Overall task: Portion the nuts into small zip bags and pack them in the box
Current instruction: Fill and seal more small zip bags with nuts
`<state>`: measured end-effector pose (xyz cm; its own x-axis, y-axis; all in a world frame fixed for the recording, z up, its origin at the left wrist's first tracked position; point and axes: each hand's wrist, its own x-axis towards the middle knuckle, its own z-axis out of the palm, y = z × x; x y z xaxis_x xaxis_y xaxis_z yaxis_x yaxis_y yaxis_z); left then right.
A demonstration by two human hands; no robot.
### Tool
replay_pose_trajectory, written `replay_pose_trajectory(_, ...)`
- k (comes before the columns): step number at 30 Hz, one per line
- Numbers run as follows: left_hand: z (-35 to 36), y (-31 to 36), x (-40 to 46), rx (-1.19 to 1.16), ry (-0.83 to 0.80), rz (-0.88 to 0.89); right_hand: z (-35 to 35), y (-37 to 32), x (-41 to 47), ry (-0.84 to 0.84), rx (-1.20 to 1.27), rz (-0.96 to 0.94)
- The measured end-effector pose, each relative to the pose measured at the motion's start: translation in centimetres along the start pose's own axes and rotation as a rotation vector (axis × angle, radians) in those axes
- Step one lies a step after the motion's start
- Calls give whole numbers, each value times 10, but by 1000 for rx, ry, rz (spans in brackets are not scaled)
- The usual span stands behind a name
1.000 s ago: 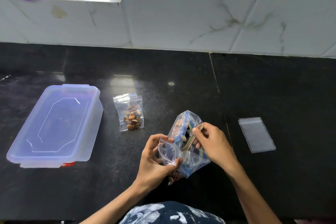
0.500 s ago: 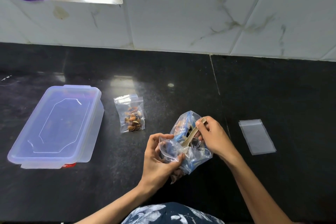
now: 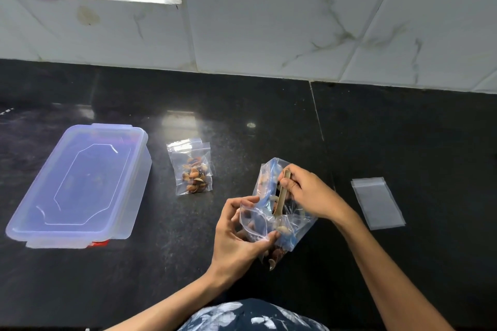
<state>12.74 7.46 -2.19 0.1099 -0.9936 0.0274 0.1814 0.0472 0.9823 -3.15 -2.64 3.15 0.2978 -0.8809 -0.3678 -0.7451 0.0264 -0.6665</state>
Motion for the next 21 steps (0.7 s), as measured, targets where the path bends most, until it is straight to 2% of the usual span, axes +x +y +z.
replay_pose_trajectory(10, -1, 26, 0, 13, -7, 48, -25, 8, 5, 136, 105, 65)
replay_pose_trajectory(16, 3, 50, 10, 164, 22, 173, -50, 3, 4, 221, 197, 80)
replay_pose_trajectory(21, 12, 60, 22, 172, -17, 125, -61, -1, 4, 257, 222, 82)
